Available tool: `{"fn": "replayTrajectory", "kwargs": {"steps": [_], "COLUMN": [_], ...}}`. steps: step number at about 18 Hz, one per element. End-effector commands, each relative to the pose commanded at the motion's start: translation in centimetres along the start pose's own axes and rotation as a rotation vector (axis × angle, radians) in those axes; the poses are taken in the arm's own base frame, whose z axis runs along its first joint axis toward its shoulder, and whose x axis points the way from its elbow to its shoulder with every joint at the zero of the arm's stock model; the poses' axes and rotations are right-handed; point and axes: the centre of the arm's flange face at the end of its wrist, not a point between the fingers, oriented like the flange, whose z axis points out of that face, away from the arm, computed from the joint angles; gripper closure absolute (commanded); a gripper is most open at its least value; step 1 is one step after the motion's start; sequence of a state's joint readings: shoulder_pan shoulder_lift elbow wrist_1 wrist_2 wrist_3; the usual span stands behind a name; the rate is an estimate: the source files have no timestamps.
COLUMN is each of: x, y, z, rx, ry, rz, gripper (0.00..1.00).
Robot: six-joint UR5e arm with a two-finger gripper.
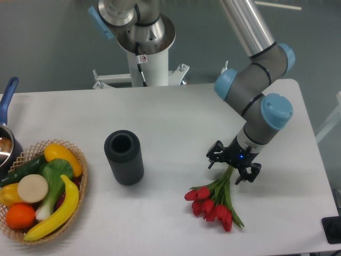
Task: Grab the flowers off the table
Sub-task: 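Move the open gripper down over the red tulip stems, then lower the gripper around the tulip stems near the tie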
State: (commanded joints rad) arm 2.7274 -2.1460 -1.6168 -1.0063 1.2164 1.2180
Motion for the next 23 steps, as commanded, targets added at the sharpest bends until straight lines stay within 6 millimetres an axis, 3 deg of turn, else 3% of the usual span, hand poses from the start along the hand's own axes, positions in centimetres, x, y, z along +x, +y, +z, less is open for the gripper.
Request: {"fn": "replayTrajectory", "kwargs": {"steps": [15,21,23], "x": [-0.5,-0.2,-0.1], "y": [0.2,0.0,-0.1], "z": [1.6,1.9,1.7], "rx": [-0.007,-0.009,-0.008], "ry": [0.014,0.018,0.016], "rz": [-0.002,0.004,0.006], "gripper": [0.01,0.22,0.38]}}
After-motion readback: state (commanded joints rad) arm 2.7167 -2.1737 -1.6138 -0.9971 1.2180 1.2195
